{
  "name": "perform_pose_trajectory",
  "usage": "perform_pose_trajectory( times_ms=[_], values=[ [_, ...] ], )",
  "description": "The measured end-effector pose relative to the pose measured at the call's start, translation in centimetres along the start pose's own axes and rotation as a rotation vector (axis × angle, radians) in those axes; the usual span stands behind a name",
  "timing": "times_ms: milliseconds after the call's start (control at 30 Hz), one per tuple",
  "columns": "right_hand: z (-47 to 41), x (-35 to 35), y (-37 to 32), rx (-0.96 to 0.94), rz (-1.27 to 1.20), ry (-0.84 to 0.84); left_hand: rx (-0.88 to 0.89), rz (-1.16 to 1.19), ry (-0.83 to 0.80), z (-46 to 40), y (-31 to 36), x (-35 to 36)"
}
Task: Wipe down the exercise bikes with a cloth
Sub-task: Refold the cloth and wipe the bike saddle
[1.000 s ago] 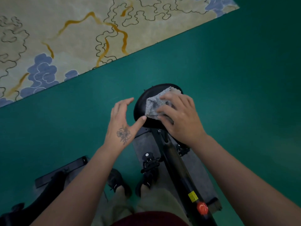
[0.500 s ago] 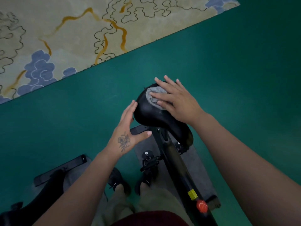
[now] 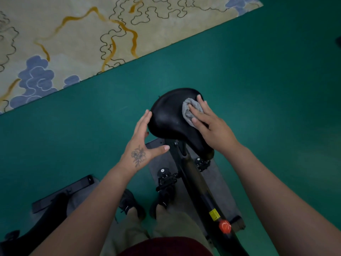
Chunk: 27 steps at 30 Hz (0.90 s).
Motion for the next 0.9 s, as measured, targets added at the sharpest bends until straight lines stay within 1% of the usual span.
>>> perform_pose_trajectory(
  times_ms=[133, 200, 233, 333, 400, 600, 767, 900],
  values=[
    [2.9, -0.5, -0.3, 0.032, -0.124, -0.058, -0.005, 0.012, -0.011, 0.3, 0.0, 0.1],
    [4.6, -0.5, -0.5, -0.033, -0.093, -0.065, -0.013, 0.02, -0.008, 0.4, 0.0, 0.1],
    [5.5, -0.3, -0.6, -0.107, -0.013, -0.059, -0.019, 0.024, -0.01, 0.4, 0.1, 0.1],
    [7.2, 0.7, -0.7, -0.378, 0.359, -0.041, -0.026, 0.032, -0.048, 0.4, -0.1, -0.1],
    [7.2, 1.3, -1.2, -0.442, 0.52, -0.05, -0.028, 0.024, -0.081, 0.3, -0.2, -0.5],
    [3.2, 3.2, -3.6, -0.487, 0.751, -0.079, -0.066, 0.062, -0.082, 0.6, -0.3, -1.3],
    [-0.7, 4.5, -4.8, -0.466, 0.77, -0.067, -0.103, 0.09, -0.078, 1.6, -0.6, -1.7],
    [-3.6, 4.9, -5.8, -0.437, 0.691, -0.032, -0.119, 0.075, -0.068, 2.4, -0.2, -2.7]
  ],
)
Point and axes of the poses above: each hand's wrist, its own z-axis away from the middle knuckle, its own x-axis out of the palm, y = z × x, the point moved 1 cm from there along -z, towards the middle knuckle, and after that the axes turned 2 degrees about y, right-handed, at the moved point
